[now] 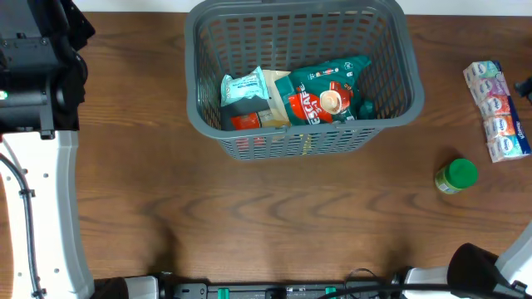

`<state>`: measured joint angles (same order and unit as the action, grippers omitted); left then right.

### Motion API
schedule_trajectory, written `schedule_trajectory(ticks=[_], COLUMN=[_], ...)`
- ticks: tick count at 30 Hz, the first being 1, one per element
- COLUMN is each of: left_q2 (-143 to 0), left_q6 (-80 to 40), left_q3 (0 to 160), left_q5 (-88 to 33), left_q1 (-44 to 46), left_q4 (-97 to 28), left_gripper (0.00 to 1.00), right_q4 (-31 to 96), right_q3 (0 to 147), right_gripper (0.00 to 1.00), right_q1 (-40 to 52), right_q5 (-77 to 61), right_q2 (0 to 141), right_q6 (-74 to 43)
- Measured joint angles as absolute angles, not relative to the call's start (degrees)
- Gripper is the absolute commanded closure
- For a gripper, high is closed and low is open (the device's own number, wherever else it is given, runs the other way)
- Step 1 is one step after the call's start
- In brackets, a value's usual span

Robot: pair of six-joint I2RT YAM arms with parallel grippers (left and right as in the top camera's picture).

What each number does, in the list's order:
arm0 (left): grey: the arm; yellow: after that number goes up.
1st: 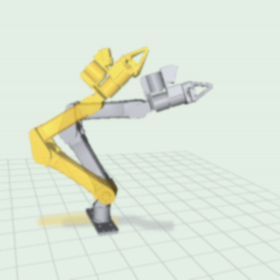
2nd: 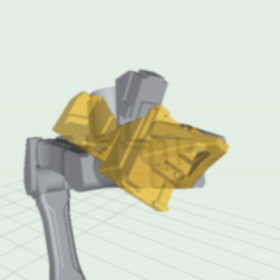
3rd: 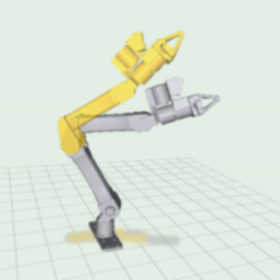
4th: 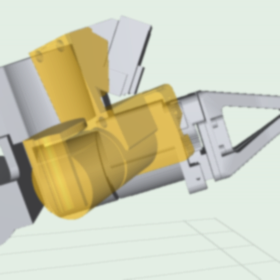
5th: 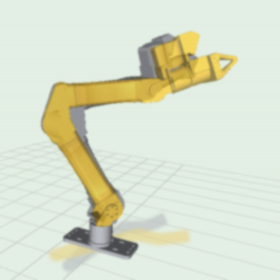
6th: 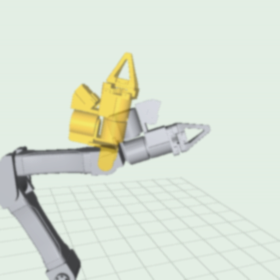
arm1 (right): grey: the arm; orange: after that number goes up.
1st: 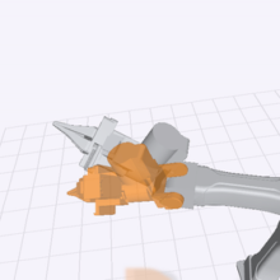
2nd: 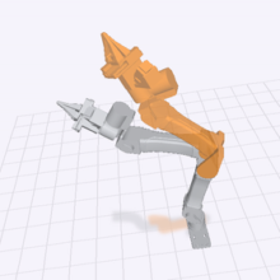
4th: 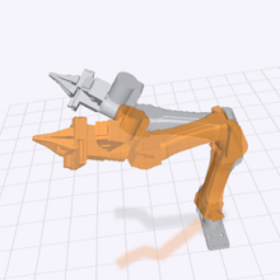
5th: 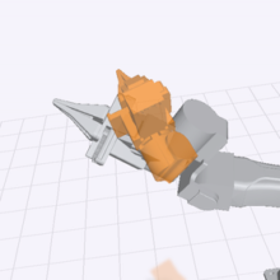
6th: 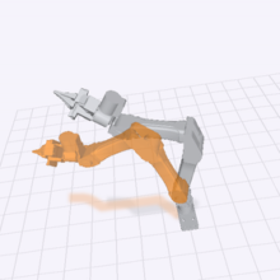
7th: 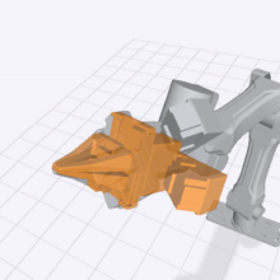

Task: Pack container
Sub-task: 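Move the right gripper back over the green-lidded jar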

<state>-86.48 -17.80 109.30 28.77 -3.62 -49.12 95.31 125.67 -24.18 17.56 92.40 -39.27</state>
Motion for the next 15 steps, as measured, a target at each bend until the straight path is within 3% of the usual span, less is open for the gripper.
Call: schedule_trajectory(ticks=[15], left_q2=[-86.5], left_q6=[-17.8], left_q3=[109.3], left_q5=[28.8], left_q1=[-3.6], left_q4=[-49.1], left_gripper=[0.01], right_q4=[76.5], right_q3=[93.9], right_gripper=[0.01], right_q1=[-25.8], right_q5=[15.5], right_q2=[92.6], right_q6=[-44.9])
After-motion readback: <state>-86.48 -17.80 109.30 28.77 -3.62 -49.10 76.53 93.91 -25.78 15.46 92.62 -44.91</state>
